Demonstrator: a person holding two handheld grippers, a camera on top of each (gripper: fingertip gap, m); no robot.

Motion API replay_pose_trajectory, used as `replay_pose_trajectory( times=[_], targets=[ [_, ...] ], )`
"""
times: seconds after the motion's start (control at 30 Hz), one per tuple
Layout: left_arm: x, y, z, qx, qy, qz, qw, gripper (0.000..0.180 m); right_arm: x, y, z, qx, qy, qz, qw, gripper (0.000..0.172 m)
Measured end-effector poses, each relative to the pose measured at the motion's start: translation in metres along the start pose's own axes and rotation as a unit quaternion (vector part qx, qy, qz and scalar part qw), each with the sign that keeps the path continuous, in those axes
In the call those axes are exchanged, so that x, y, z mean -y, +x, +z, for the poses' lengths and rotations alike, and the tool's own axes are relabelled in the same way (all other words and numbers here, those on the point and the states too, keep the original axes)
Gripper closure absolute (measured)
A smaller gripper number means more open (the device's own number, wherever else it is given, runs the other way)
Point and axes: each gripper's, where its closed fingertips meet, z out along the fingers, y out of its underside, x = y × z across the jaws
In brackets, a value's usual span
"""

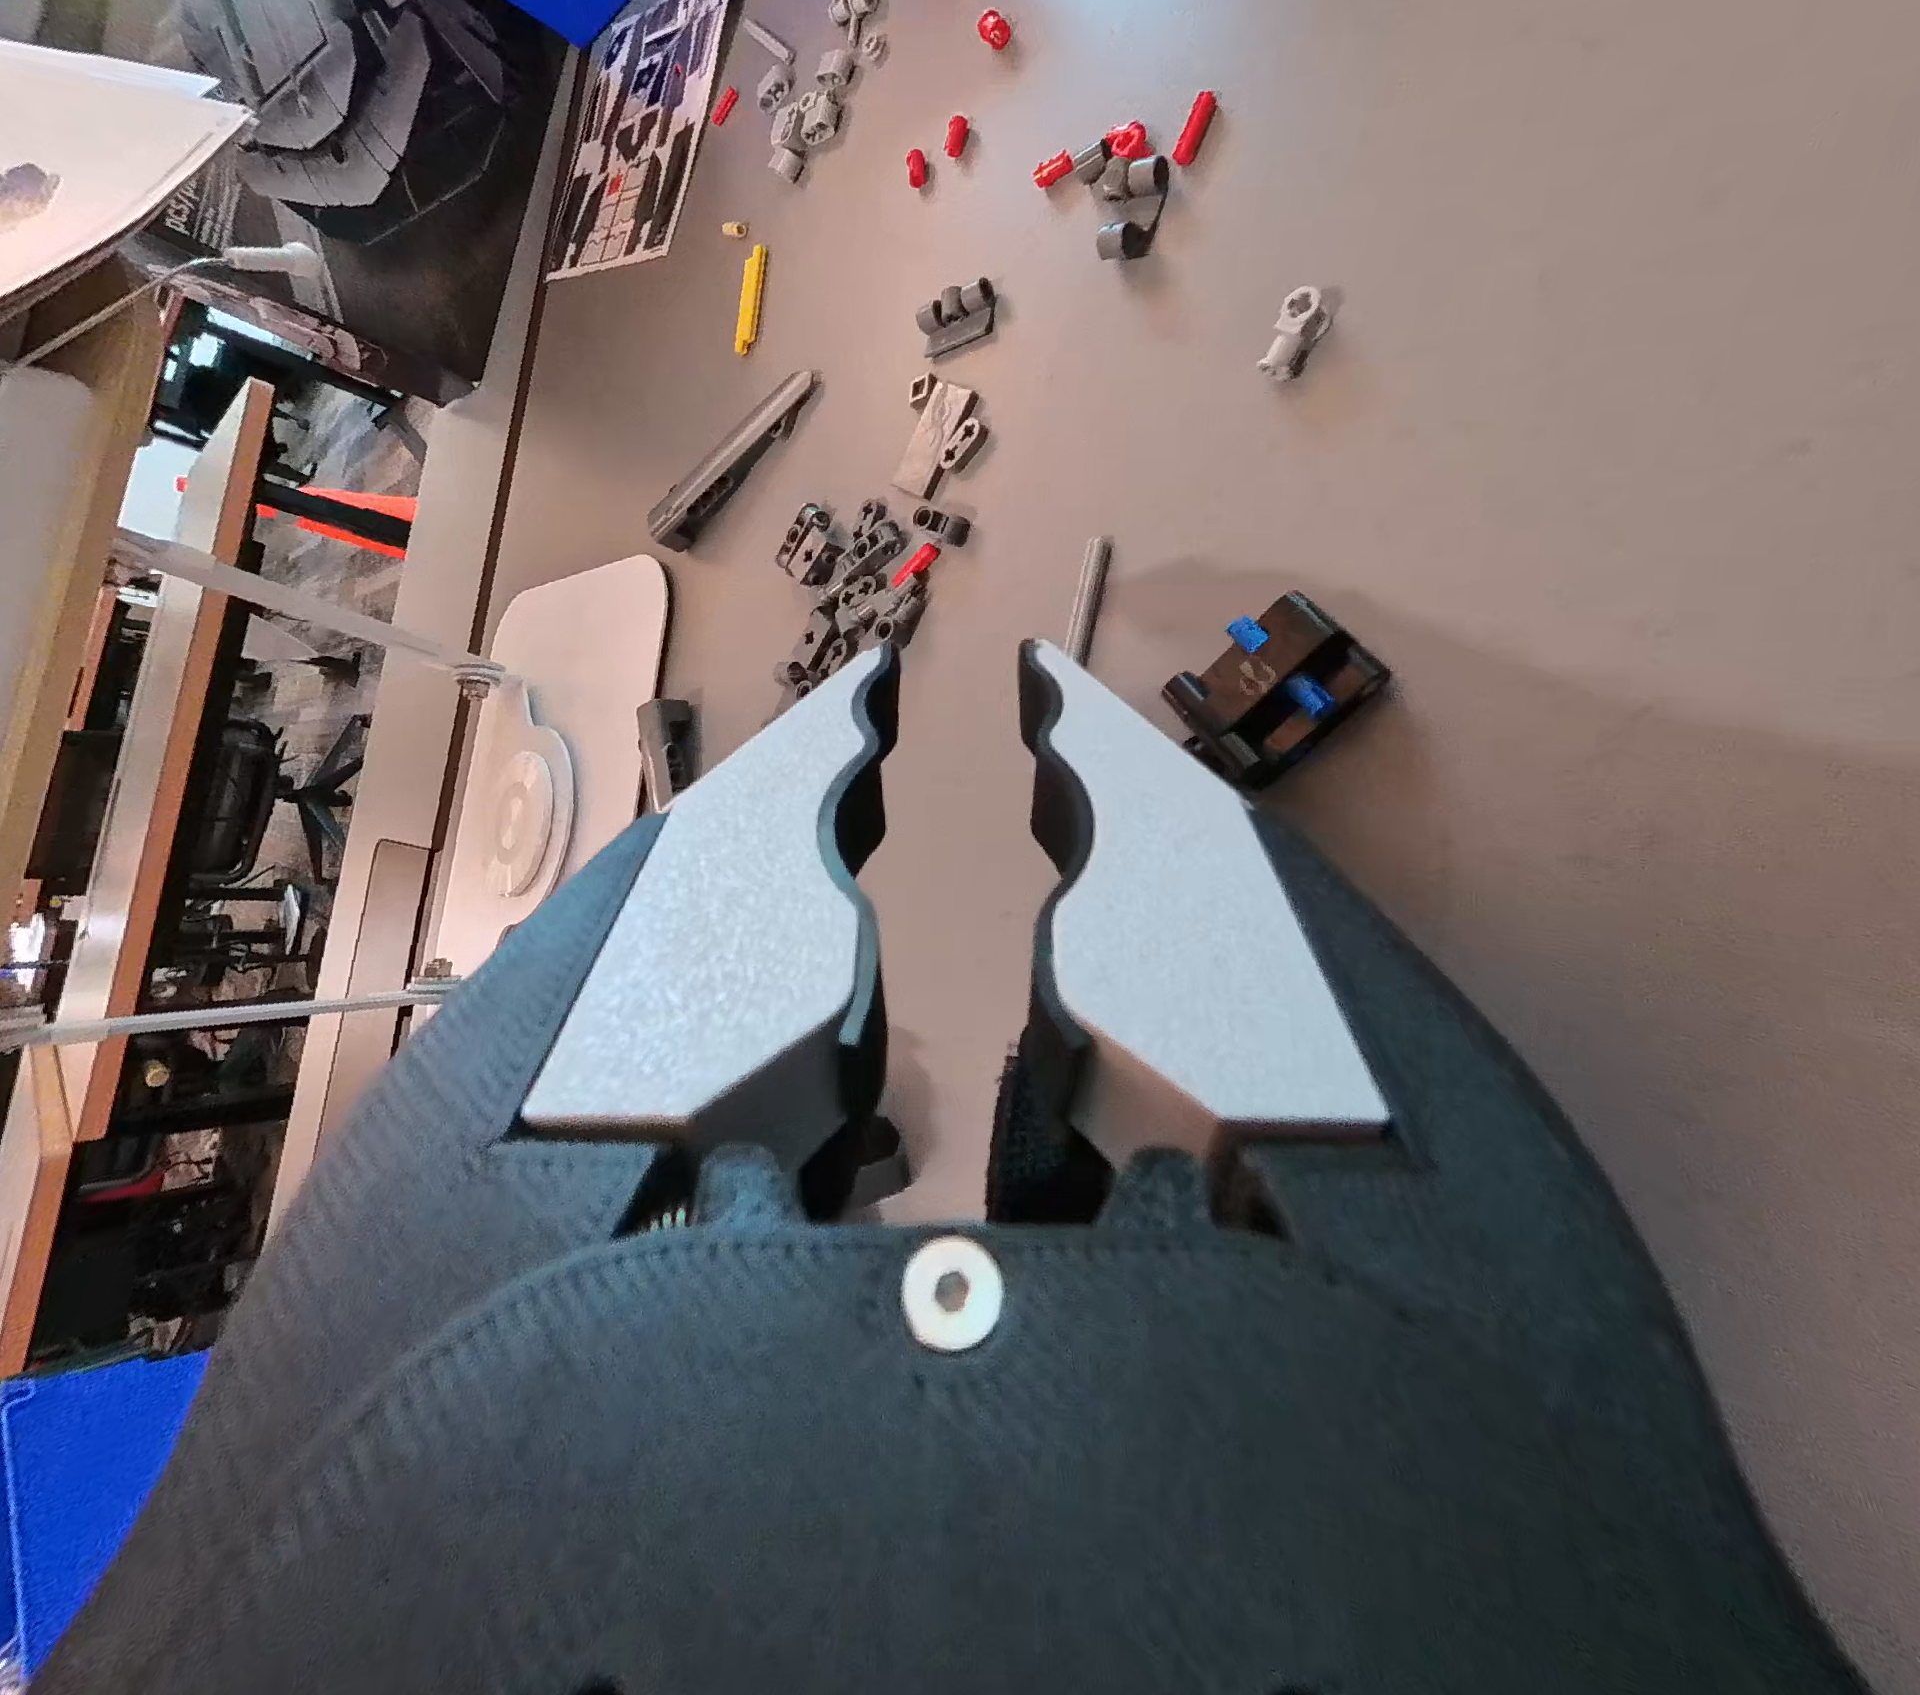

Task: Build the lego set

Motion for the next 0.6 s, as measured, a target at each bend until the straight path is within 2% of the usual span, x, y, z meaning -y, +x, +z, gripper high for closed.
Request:
replay_pose_trajectory(
  times=[0.33, 0.6],
  targets=[
    [-0.005, -0.004, 0.001, 0.007, -0.003, -0.009, 1.000, 0.160, 0.019, -0.007, -0.032, -0.016, 0.043, -0.013, 0.999, 0.171],
    [-0.007, -0.004, 0.000, 0.010, -0.007, -0.006, 1.000, 0.160, 0.050, -0.051, -0.055, -0.002, 0.071, -0.064, 0.995, 0.171]
  ],
)
